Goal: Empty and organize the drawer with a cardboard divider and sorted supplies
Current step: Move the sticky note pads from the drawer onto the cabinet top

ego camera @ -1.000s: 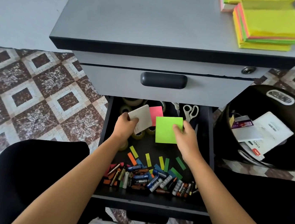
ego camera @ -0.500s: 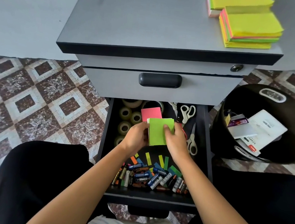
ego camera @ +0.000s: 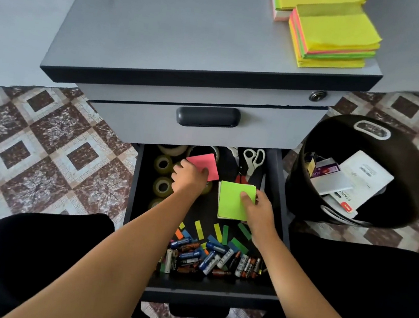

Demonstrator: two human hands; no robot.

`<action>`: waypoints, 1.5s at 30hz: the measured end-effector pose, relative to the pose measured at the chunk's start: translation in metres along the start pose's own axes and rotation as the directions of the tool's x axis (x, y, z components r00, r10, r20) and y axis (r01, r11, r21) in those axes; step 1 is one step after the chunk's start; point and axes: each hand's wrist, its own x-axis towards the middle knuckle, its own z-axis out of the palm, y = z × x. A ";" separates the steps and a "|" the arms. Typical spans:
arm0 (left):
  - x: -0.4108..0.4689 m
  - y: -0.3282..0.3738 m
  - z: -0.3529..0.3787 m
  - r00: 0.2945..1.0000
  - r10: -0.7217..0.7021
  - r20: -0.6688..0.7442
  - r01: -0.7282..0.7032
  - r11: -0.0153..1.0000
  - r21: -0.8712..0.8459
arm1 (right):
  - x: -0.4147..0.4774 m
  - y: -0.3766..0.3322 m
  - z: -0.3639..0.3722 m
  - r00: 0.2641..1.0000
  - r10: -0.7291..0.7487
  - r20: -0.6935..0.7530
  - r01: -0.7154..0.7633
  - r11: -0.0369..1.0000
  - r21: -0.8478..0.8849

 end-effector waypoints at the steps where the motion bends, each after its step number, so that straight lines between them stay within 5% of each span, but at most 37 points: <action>1: 0.002 0.003 0.003 1.000 -0.019 -0.002 0.019 1.000 0.020 | 0.001 0.001 -0.001 1.000 -0.009 -0.004 0.009 1.000 -0.001; 10: 0.013 -0.004 0.002 0.999 -0.044 0.008 0.044 0.999 -0.013 | 0.006 0.002 0.000 1.000 0.000 0.008 0.000 1.000 -0.026; 16: 0.009 -0.020 -0.009 0.991 0.131 -0.004 -0.130 0.990 -0.062 | -0.002 -0.001 0.001 1.000 -0.002 0.027 0.002 1.000 0.007; 24: -0.044 -0.030 -0.033 0.957 0.291 0.000 -0.269 0.882 -0.388 | -0.014 -0.019 -0.006 0.998 -0.059 0.003 0.059 0.997 -0.044; 33: -0.108 -0.027 -0.041 0.942 0.293 0.165 -0.070 0.650 -0.756 | -0.048 -0.037 -0.006 0.989 -0.150 -0.012 0.150 0.989 0.014; 41: -0.150 0.003 -0.030 0.939 0.344 -0.004 -0.269 0.726 -0.632 | -0.074 -0.056 -0.008 0.940 -0.335 -0.057 0.323 0.933 -0.156; 45: -0.170 0.029 -0.047 0.868 0.480 -0.123 -0.463 0.698 -0.546 | -0.083 -0.085 -0.029 0.909 -0.402 -0.107 0.381 0.908 -0.173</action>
